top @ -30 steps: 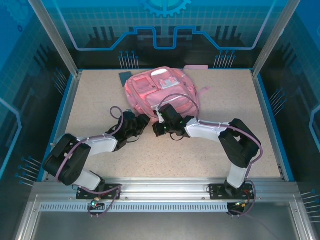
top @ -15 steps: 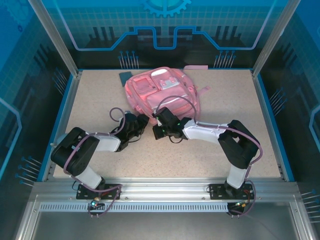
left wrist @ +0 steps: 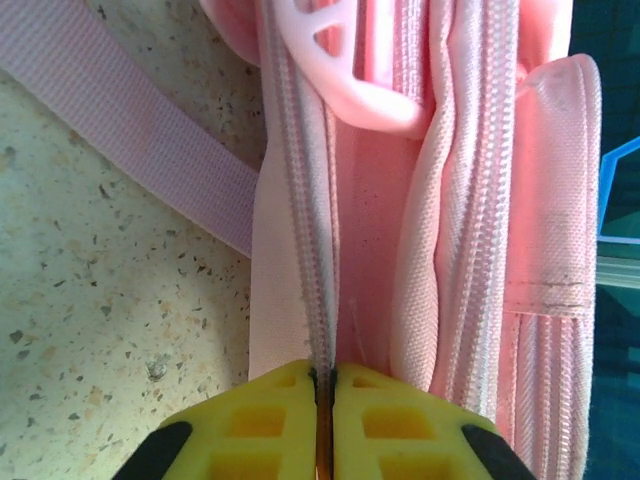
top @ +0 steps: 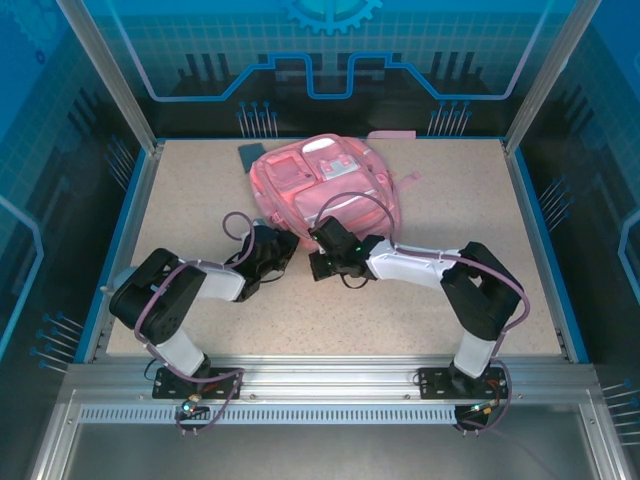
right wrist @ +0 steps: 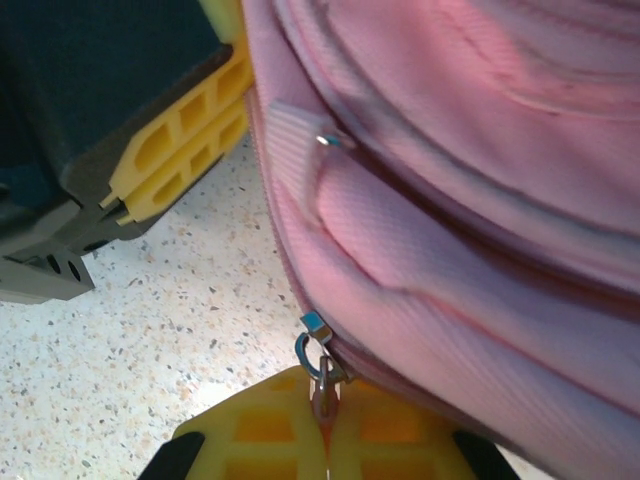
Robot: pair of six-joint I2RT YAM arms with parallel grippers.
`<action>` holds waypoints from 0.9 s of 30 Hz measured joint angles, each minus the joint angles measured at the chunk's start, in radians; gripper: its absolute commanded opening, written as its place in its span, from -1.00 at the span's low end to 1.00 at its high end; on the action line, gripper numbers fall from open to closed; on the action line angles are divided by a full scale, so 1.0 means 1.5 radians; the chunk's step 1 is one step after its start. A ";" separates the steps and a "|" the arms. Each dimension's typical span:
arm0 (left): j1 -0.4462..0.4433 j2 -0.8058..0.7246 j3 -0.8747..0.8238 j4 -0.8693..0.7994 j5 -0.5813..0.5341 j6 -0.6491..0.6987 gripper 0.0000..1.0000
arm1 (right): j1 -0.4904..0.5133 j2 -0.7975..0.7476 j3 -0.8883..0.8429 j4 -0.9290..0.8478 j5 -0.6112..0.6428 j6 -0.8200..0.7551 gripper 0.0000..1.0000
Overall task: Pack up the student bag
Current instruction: Zip the student bag at the top-center of the table.
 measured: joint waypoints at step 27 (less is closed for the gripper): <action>0.019 -0.194 0.024 -0.293 -0.049 0.105 0.32 | -0.112 -0.087 -0.037 -0.075 -0.110 -0.104 -1.00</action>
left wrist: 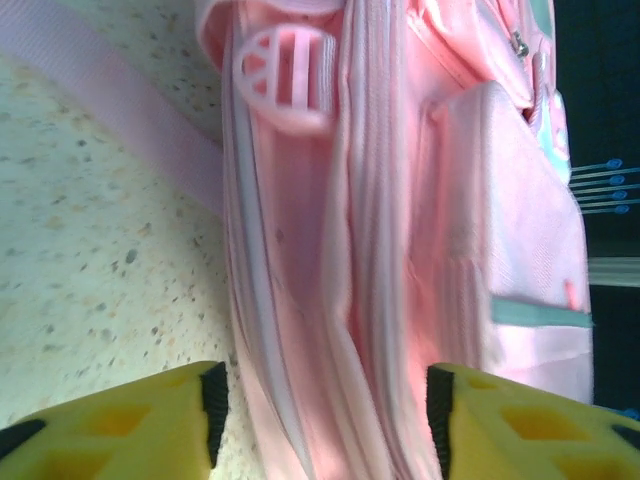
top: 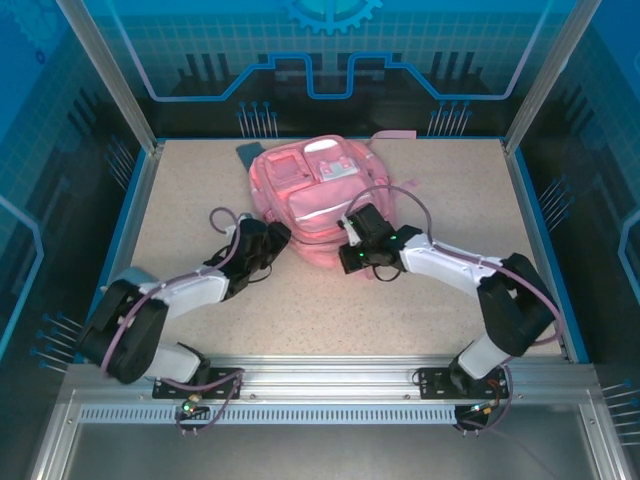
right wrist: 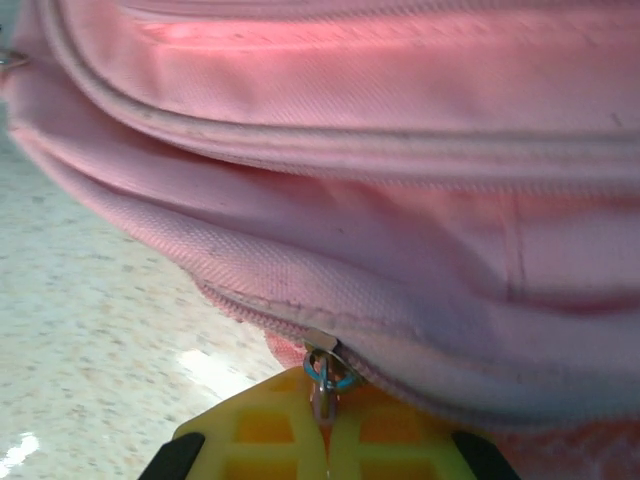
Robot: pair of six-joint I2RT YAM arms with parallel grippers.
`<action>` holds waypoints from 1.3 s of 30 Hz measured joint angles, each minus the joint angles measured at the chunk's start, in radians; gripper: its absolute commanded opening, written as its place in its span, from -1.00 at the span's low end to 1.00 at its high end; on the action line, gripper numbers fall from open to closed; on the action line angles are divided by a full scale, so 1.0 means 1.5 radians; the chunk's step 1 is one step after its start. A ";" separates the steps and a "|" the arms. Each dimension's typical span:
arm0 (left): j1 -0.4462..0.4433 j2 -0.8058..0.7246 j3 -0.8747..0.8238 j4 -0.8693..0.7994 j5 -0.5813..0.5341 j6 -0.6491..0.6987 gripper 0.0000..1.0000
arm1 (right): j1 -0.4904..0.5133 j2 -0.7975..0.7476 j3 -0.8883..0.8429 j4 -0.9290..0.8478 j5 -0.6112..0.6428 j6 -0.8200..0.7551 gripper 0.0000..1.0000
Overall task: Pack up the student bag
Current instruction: Zip the student bag at the top-center of the table.
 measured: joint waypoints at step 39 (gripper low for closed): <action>0.083 -0.008 -0.032 0.005 0.128 -0.083 -0.64 | 0.096 0.203 0.184 0.064 -0.087 0.012 -1.00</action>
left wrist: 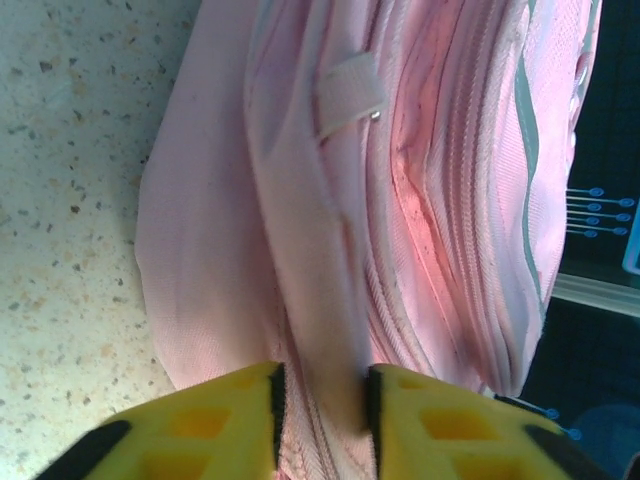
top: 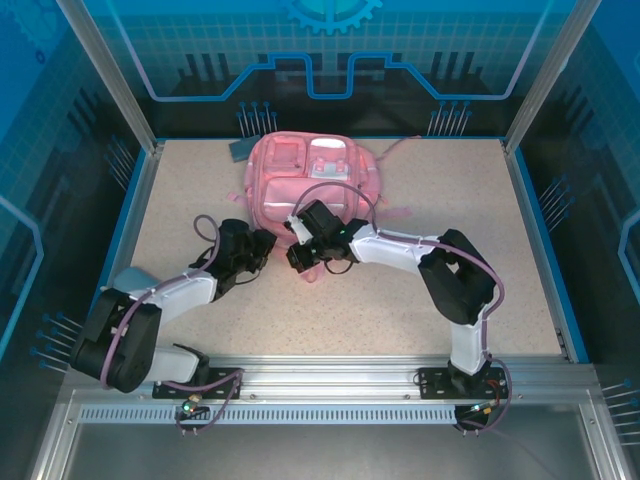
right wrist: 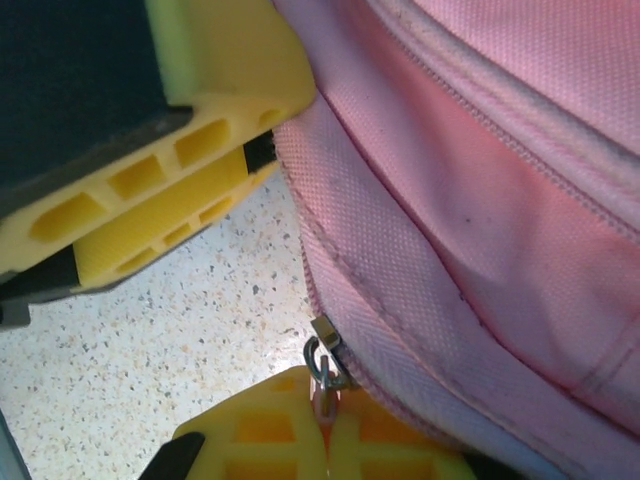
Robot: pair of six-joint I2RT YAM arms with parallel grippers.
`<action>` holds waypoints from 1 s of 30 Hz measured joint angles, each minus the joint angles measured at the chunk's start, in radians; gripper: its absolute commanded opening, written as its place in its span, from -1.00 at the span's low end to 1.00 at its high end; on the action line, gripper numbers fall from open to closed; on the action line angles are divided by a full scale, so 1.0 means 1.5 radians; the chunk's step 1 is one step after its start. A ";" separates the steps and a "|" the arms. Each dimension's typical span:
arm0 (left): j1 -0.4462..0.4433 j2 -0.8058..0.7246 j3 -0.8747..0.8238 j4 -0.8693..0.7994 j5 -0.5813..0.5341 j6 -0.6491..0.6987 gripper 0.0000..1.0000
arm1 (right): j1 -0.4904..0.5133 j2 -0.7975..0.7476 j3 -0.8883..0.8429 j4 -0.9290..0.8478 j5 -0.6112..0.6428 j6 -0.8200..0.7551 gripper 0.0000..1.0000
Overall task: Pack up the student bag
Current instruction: Zip the student bag at the top-center of the table.
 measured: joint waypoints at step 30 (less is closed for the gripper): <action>0.005 -0.097 0.000 -0.113 -0.067 0.086 -0.03 | -0.104 -0.190 -0.163 -0.082 0.123 0.026 -1.00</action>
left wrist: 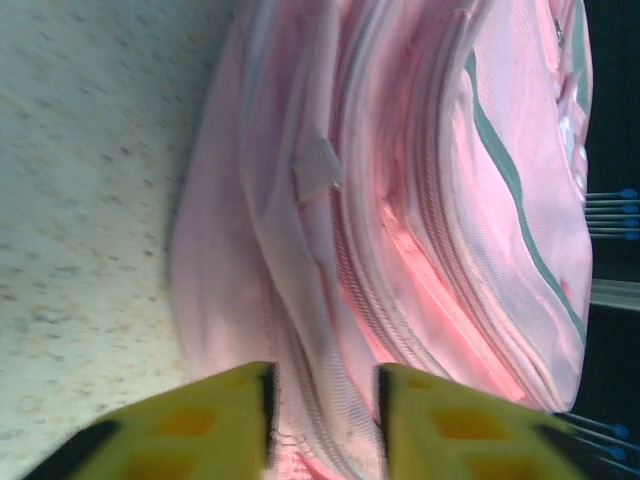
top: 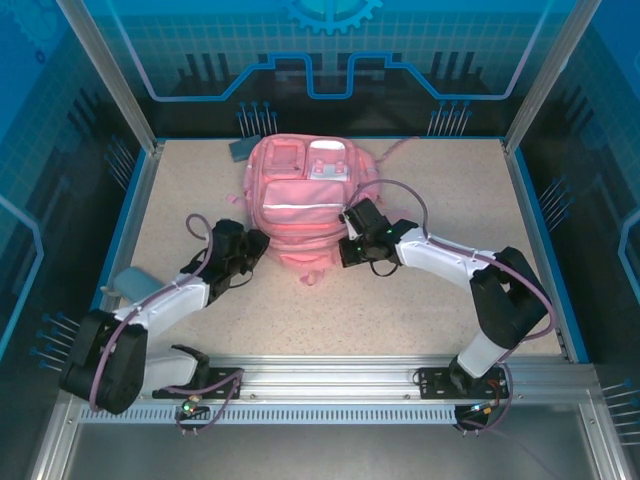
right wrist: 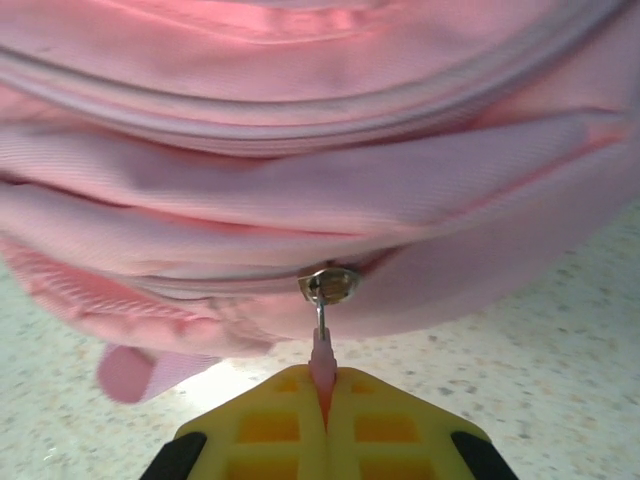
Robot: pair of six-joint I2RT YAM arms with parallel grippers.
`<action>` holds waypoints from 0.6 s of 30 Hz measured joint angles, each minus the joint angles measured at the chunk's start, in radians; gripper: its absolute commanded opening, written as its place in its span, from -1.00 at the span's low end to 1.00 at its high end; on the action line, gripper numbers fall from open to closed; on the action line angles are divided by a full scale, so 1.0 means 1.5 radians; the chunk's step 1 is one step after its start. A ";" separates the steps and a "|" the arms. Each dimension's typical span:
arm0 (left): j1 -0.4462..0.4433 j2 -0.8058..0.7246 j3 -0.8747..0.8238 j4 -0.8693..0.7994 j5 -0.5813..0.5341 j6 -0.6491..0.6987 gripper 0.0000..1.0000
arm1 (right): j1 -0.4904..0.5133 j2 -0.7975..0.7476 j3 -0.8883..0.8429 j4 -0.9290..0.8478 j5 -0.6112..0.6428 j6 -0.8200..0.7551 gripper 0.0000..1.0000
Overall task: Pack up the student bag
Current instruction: Zip the student bag at the top-center of the table.
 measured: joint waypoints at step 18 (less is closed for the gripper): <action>0.001 -0.189 -0.002 -0.150 -0.018 -0.015 0.32 | 0.110 0.166 0.196 0.067 -0.187 -0.008 -1.00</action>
